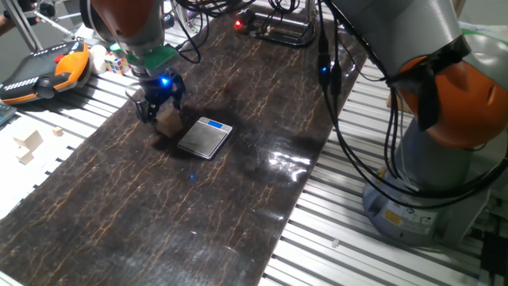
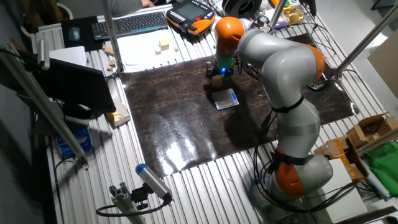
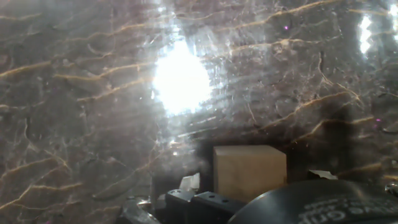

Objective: Place the block on the scale

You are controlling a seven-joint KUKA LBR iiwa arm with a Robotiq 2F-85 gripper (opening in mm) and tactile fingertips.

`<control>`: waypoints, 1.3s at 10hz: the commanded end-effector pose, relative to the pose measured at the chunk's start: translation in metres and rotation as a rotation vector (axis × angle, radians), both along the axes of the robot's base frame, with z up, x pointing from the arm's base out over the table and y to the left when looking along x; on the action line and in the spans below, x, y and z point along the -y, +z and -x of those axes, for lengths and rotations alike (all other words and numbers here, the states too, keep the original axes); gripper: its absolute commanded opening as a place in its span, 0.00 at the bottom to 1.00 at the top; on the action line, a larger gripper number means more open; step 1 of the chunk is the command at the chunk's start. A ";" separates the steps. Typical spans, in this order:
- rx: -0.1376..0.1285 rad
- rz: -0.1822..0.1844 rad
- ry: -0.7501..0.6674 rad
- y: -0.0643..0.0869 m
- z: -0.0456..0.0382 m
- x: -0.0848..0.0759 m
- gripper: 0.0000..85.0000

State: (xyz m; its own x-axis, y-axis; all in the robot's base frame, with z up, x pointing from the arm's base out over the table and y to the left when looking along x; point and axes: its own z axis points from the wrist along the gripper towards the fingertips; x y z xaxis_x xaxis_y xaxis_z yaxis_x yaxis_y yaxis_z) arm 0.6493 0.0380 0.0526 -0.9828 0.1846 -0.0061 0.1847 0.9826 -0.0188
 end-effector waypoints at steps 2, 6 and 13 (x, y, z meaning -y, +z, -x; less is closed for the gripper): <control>0.015 -0.017 -0.007 -0.005 0.0031 -0.003 0.81; 0.013 0.036 0.024 -0.001 0.0076 -0.006 0.45; -0.044 0.076 0.056 0.053 0.0462 -0.008 0.40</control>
State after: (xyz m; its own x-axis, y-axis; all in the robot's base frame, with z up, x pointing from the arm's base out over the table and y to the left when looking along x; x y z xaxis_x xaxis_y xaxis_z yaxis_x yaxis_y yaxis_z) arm 0.6012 0.0457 0.1065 -0.9914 0.1284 0.0231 0.1254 0.9866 -0.1040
